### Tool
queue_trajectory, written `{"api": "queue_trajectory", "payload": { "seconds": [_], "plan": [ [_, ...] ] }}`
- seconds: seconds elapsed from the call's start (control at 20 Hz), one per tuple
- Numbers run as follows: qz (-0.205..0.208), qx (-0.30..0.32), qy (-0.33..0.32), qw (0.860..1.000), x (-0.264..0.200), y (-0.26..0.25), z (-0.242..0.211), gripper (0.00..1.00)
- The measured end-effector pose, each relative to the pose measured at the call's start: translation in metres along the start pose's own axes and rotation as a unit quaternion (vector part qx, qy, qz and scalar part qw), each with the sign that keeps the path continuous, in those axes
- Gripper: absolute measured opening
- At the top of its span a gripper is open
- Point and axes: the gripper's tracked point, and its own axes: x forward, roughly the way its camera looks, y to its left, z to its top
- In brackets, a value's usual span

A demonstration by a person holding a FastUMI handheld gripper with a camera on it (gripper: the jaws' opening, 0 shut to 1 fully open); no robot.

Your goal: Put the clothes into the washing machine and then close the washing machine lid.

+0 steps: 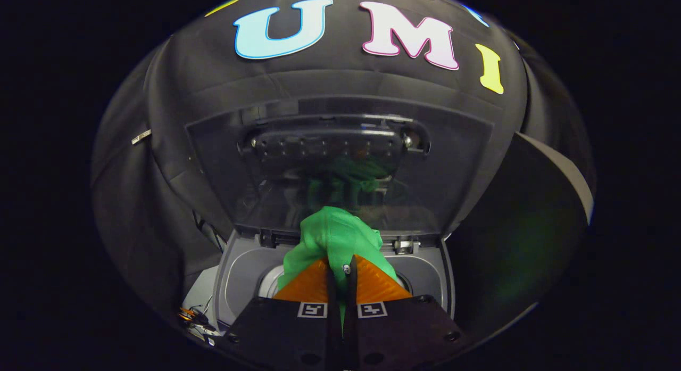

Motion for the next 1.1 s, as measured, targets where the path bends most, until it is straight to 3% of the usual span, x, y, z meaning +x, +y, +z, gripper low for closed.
{"api": "queue_trajectory", "payload": {
  "seconds": [0.45, 0.85, 0.9, 1.1],
  "plan": [
    [0.01, -0.04, 0.014, 0.999, 0.028, 0.02, -0.056, 0.06],
    [0.015, -0.034, 0.061, 0.997, 0.039, 0.03, -0.1, 0.08],
    [0.011, -0.034, 0.069, 0.997, 0.039, 0.029, -0.106, 0.11],
    [0.026, -0.04, 0.049, 0.998, 0.039, 0.035, -0.097, 0.58]
  ]
}}
